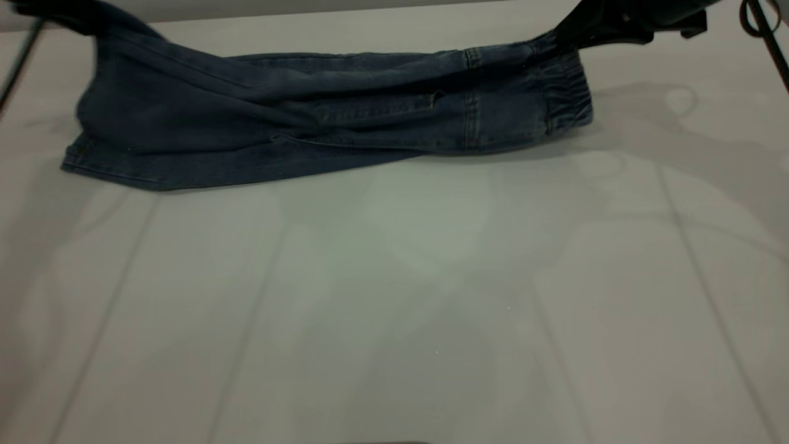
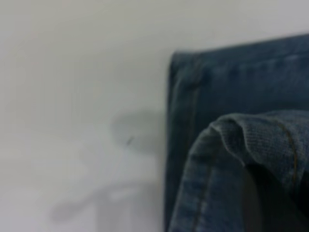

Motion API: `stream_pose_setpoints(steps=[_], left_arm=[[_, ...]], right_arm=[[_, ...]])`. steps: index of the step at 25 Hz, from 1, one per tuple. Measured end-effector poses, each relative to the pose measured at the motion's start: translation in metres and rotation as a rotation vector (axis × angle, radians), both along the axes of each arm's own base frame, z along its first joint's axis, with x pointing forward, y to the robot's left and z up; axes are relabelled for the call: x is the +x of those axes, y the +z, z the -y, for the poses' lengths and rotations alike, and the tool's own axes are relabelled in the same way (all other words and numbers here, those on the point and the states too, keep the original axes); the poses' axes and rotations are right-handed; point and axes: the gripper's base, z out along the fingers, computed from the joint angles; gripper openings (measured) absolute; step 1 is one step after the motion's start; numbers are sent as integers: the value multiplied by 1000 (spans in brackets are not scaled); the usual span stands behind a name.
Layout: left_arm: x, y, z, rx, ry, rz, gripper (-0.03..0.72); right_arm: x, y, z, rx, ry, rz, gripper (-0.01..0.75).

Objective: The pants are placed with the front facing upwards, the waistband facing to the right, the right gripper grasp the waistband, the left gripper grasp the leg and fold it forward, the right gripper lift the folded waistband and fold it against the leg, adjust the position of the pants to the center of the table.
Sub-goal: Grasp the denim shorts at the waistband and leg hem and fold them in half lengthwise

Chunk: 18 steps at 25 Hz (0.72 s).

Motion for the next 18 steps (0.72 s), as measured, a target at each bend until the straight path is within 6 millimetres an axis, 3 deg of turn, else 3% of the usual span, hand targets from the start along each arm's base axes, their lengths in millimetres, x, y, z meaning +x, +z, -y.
stream_pose_setpoints(steps=[4,8,13,16,18], left_arm=[[14,-18,24,33,-84,4,53],[19,-20,27,42,-89,52,59],[20,-18,27,74,-116,75,160],[22,-13,27,114,-158,92,308],[24,-4,27,131,-174,112,417]], right_arm=[[6,2,4,-40,-38,35,37],[8,2,8,-76,-62,52,107],[8,2,9,-86,-61,58,386],[8,2,10,-58,-92,36,556],[8,2,14,7,-119,-2,627]])
